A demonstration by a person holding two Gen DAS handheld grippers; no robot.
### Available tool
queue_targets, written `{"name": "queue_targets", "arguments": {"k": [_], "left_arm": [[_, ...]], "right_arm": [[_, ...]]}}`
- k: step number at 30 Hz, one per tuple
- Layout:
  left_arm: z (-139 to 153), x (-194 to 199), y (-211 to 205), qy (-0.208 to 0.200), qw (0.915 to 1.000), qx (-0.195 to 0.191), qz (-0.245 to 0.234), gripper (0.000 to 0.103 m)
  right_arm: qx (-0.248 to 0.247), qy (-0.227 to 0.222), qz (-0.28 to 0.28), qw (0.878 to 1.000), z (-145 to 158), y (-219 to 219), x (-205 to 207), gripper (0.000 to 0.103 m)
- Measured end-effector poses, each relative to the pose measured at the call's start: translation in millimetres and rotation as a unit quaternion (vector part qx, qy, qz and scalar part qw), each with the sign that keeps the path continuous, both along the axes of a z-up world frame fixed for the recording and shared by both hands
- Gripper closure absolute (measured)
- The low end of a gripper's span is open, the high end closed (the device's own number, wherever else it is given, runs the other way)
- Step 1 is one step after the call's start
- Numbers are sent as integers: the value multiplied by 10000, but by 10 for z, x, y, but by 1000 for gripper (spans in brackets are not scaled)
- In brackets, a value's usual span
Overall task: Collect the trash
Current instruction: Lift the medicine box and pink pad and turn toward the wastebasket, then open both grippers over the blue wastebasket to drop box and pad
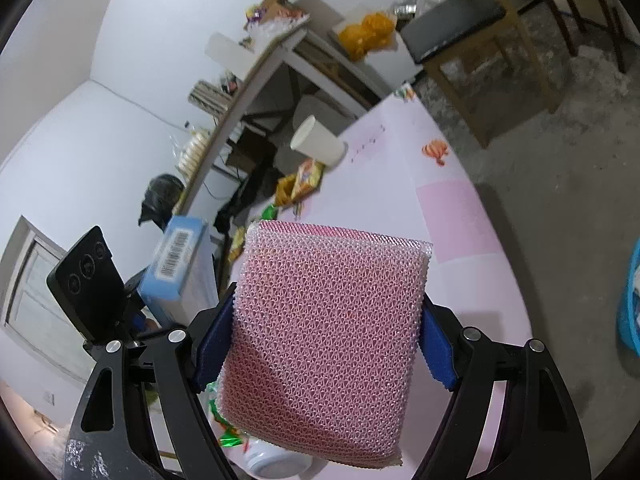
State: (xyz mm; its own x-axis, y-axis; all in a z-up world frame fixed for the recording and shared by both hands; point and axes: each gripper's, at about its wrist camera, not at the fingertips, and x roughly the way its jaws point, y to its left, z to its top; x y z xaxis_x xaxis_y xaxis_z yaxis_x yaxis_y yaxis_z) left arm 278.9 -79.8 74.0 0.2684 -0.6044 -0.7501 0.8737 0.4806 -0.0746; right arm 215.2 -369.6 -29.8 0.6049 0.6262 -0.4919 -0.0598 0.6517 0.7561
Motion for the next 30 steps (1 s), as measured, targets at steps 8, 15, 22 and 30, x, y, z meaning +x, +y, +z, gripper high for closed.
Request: {"name": "queue_targets", "arguments": {"k": [8,15,22,30], "left_arm": [[64,-275,-1132,-15,9995,38,325,24],[-432,-457,-2581,886,9953,397,60,24],[-1298,-597,-3914,1392,9854,967,-136,24],[-2122,-348,-4503,1824,9744,1018,830,9]], "right_arm": [[44,51,-1093,9940,27,-829,-723,27],[106,637,-2499,9661,-383,-1971,-1455,27],[272,1193,-3267,9372,-1048,-2747,-1656,27],[404,1693,-3685,9132,-1863,-3268,-1355,15]]}}
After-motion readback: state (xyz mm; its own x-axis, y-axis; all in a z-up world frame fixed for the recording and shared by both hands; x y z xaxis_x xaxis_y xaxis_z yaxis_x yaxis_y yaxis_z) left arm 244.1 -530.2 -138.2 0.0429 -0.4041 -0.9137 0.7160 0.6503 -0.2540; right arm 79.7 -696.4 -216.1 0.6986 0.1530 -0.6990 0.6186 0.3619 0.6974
